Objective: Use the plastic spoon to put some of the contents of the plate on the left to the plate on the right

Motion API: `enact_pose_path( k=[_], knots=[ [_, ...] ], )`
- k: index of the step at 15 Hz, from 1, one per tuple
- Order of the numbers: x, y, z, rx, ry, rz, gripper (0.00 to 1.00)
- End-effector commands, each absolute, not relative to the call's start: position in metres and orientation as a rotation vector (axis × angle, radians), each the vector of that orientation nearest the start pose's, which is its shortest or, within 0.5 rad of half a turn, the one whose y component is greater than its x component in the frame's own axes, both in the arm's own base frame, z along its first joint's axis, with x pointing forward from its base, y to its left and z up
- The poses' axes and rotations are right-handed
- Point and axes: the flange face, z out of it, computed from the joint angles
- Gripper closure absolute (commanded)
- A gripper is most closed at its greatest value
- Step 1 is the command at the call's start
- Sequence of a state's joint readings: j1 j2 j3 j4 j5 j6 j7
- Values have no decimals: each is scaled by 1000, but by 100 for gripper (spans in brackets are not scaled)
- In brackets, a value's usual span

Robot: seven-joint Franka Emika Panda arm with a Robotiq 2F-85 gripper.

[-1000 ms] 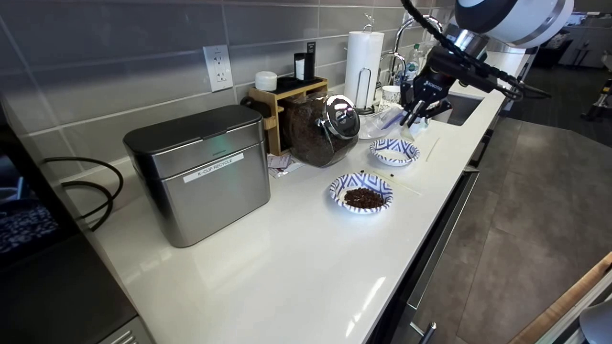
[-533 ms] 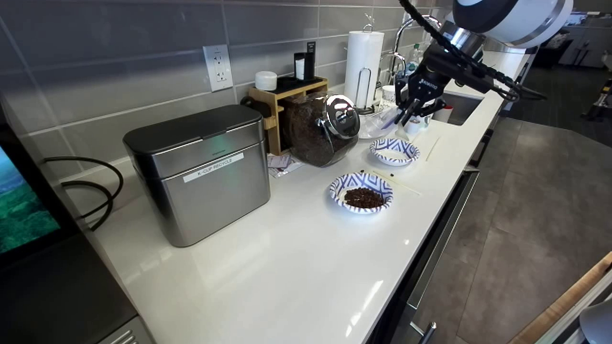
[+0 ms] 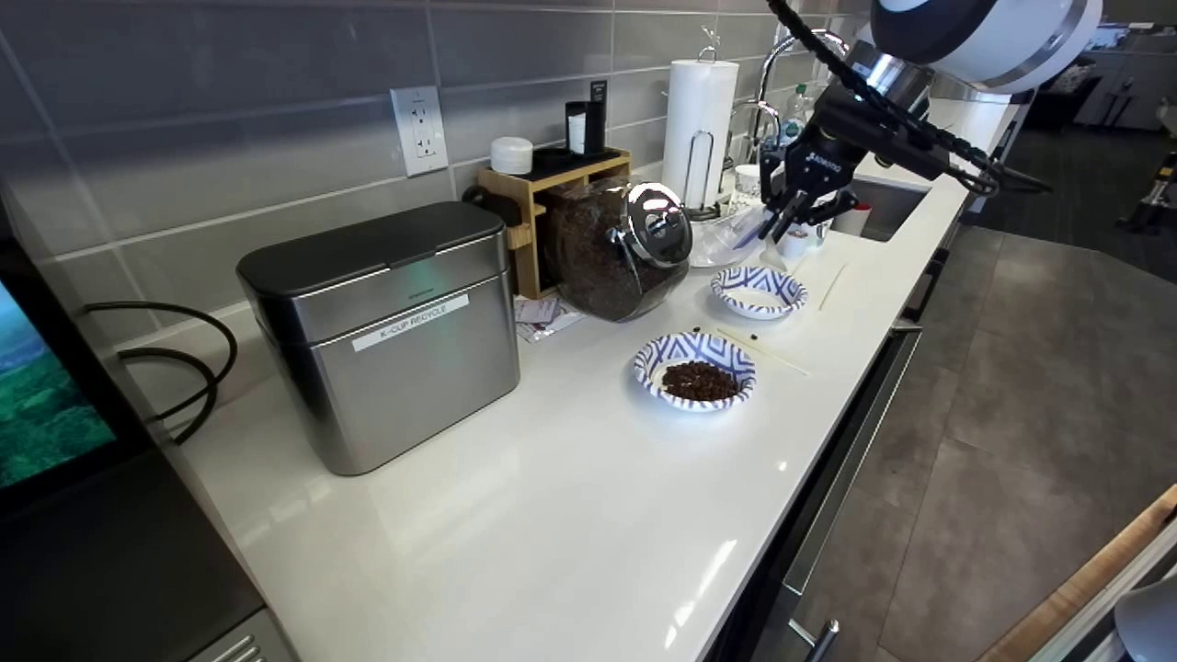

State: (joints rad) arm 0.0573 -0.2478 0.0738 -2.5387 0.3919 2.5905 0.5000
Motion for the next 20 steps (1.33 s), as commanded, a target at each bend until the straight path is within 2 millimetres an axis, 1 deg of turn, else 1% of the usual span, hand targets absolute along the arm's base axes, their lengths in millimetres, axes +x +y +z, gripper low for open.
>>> enact_pose_path(
  k=[1,4,5,7,9,13,16,18,20],
  knots=[
    [457,53,391,-2654,928,-297,87],
    [457,53,391,-2654,928,-297,87],
    [457,52,393,-2666,922,-315,97],
    [458,63,399,-2708,875,-357,97],
    [460,79,404,-2769,845,-376,97],
    [462,122,416,-2816,804,-491,97],
    [460,154,422,-2790,768,-598,97],
    [454,169,425,-2747,759,-673,97],
    [448,183,425,-2741,682,-750,97]
  ],
)
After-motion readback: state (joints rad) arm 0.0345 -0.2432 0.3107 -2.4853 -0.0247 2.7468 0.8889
